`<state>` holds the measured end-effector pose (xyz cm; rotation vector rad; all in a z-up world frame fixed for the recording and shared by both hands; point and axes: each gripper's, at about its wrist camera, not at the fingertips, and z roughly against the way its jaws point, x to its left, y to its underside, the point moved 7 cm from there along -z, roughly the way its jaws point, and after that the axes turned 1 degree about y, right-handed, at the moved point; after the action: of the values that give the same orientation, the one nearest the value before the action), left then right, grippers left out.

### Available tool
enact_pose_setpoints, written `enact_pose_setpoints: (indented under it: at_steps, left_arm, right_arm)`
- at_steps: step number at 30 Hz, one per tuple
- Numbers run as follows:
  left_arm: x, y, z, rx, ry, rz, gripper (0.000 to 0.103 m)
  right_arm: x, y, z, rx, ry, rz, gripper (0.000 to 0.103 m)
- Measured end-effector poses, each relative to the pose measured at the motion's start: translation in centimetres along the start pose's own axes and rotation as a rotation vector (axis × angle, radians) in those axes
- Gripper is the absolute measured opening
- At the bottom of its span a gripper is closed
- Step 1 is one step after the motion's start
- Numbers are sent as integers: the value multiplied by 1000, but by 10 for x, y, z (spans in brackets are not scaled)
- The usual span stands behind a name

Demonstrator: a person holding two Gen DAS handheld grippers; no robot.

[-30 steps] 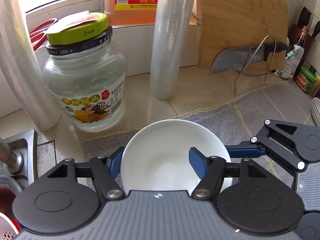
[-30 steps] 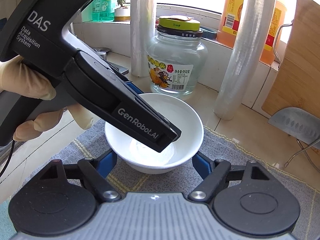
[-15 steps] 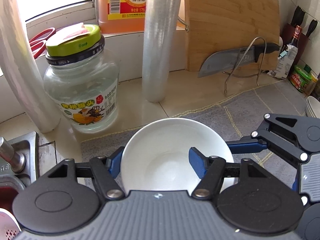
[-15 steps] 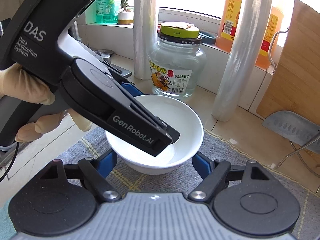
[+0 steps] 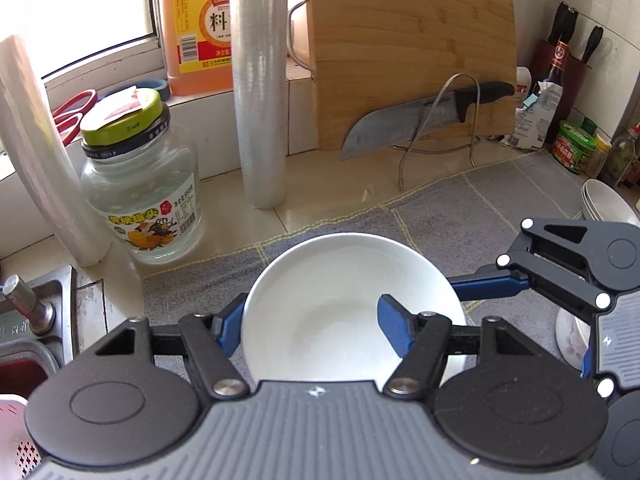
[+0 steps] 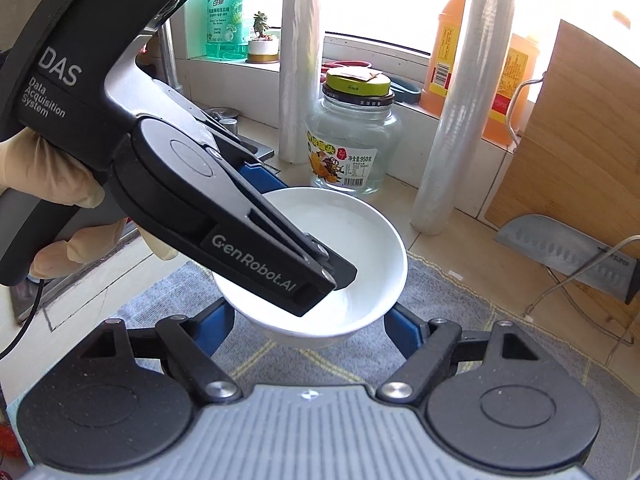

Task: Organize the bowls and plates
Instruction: 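Lift the last bowl off the towel with both tools, then carry the plain white bowl with both tools toward the flowered bowl stack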

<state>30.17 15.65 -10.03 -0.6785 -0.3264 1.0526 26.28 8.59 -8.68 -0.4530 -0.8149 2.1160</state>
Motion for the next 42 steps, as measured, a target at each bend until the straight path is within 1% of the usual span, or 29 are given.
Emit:
enact_pose_setpoints:
  at_steps: [10,12,22,28,42]
  left_arm:
    - [-43,0,20,-12,23,-47,68]
    - [-52,-1,22,-13,22,-57,68]
    - [-97,-5,30,-10,55,-103,68]
    - [-130,-9,27,-12,93,-137,68]
    - [-199,-27,12,-10,205,-223,68]
  right_arm:
    - [-4,21,45,-6,37,-9,85]
    - [-5,22,48,-7,39,-11,85]
    - [-24,44,81,-8,62,-28,85]
    - [-45,67,107,3,94,-53,85]
    - [-85,103,141,28,172,-120,85]
